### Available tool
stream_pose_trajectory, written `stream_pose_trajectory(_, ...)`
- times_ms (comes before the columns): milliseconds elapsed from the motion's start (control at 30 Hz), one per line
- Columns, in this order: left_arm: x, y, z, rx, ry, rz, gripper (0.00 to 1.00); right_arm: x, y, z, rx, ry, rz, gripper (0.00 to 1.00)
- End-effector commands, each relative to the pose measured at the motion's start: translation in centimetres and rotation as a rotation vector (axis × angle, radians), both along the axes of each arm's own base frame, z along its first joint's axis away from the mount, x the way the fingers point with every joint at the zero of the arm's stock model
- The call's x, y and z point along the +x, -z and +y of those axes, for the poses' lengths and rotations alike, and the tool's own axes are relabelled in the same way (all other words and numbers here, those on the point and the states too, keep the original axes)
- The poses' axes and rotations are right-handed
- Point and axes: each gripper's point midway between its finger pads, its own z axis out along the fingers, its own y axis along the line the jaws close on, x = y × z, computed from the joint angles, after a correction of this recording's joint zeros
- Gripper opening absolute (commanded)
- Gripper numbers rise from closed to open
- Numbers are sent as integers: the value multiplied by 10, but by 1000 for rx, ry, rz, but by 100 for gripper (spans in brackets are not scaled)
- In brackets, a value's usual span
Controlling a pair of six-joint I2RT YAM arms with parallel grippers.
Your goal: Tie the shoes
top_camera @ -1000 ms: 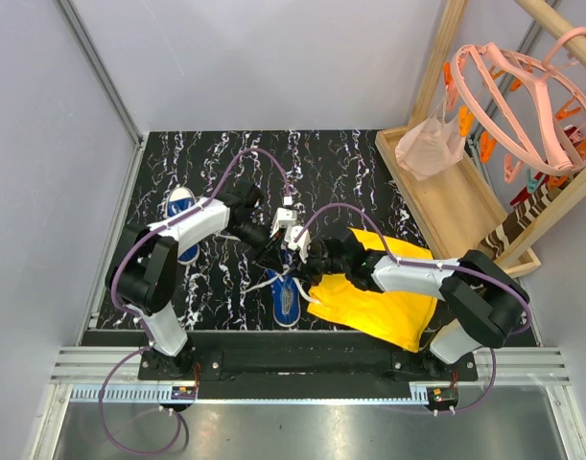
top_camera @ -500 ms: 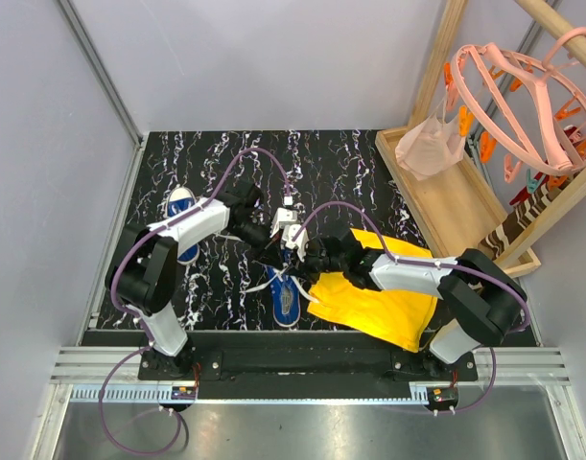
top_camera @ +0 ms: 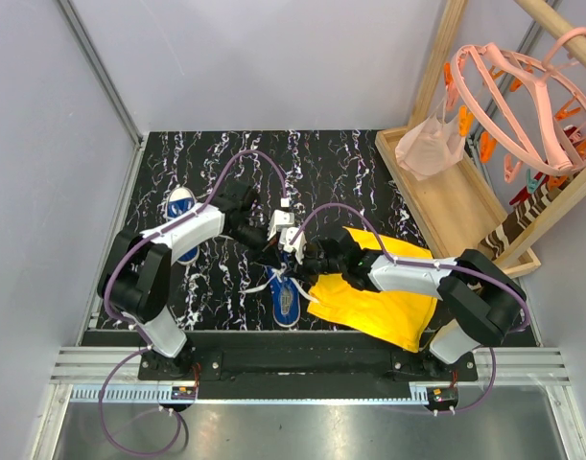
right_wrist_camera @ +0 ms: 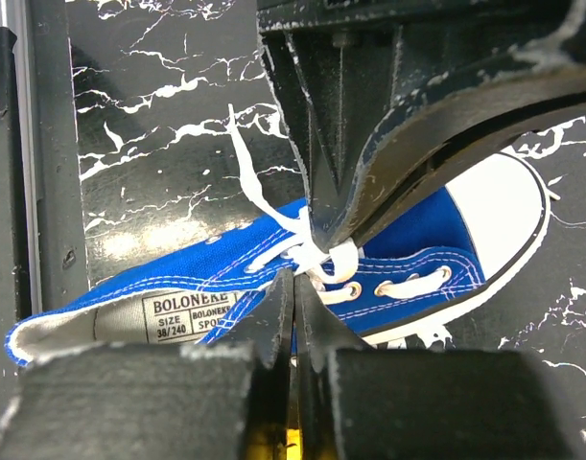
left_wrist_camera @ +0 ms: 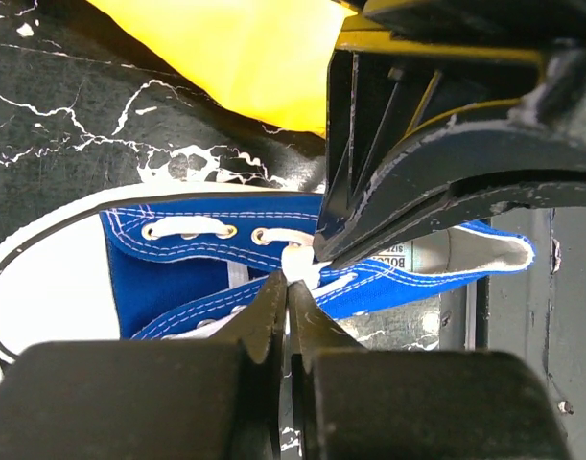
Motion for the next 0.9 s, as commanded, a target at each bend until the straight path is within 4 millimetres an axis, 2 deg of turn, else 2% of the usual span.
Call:
stream_pose_trajectory(0,-4,-15,-6,-57,60,-79,7,20,-20,5,43,78,-11,0)
stream_pose_trajectory(200,-11,-17,-7,-68,87,-24,18,22,-18,4,35,79,-24,0)
stream_pose_trajectory(367,-13,-19,-8,-75,96,-6,20,20,-16,1,27,77,-30,0)
stream_pose_trajectory(533,-14,-16,-10,-72,109,27,30,21,-16,-1,27,85,-36,0)
stream_pose_trajectory(867,-10,-10,-13,-53,114,63,31,19,-17,0,34,73,-45,0)
